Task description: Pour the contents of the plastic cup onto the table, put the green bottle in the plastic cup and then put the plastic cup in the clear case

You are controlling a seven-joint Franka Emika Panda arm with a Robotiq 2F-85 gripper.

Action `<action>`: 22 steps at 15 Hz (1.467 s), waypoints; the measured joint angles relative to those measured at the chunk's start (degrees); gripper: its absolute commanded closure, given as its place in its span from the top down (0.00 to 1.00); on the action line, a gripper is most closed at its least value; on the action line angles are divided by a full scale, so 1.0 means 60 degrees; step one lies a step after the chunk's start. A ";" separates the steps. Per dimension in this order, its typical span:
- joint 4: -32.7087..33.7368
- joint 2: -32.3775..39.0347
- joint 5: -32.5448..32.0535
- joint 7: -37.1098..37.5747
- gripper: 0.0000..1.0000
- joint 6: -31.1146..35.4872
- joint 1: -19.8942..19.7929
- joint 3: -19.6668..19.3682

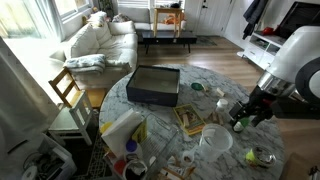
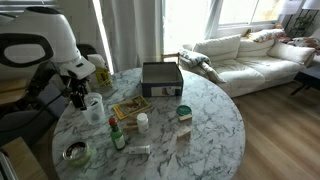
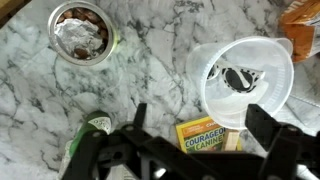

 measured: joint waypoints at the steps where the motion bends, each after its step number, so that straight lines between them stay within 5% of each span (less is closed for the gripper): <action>1: 0.0000 0.0096 0.0355 -0.0320 1.00 0.0041 0.0093 -0.0129; 6: 0.0002 0.0597 0.1680 -0.1724 1.00 0.0702 0.0515 -0.0464; 21: -0.0009 0.1196 0.1972 -0.1654 1.00 0.1467 0.0578 -0.0459; 22: -0.0008 0.1294 0.2117 -0.1673 0.75 0.1584 0.0627 -0.0459</action>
